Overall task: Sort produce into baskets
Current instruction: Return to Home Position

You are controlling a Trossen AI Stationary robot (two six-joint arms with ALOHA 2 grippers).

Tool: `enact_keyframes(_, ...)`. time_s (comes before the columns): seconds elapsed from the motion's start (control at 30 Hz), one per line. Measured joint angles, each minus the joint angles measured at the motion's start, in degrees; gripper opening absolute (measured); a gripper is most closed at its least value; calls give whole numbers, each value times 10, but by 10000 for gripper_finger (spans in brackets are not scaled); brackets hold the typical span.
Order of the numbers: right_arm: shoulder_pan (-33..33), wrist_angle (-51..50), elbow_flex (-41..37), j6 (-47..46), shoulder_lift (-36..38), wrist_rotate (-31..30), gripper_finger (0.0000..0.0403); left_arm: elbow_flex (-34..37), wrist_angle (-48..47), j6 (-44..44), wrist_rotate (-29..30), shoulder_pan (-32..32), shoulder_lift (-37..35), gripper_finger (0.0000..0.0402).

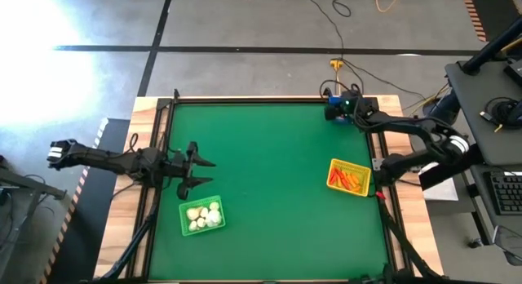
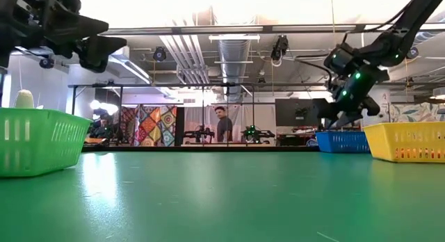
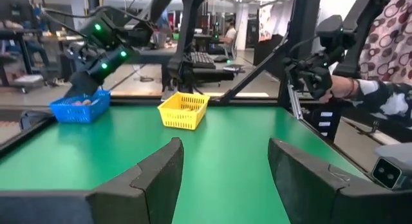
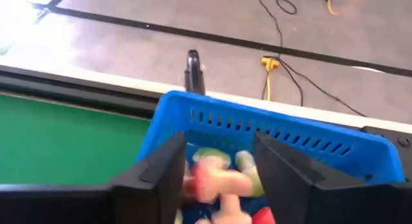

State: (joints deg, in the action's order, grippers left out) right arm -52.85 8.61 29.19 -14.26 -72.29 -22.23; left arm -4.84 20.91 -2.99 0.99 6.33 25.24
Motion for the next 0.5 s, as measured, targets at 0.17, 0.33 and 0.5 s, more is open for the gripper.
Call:
enact_keyframes(0.17, 1, -33, -5, 17, 46, 2, 218, 24, 1, 3, 0, 0, -40, 210)
enact_keyframes(0.33, 61, 10, -55, 49, 125, 104, 232, 42, -34, 2, 0, 0, -88, 210)
enact_keyframes(0.5, 179, 152, -149, 86, 212, 255, 224, 42, -53, 8, 0, 0, -122, 210)
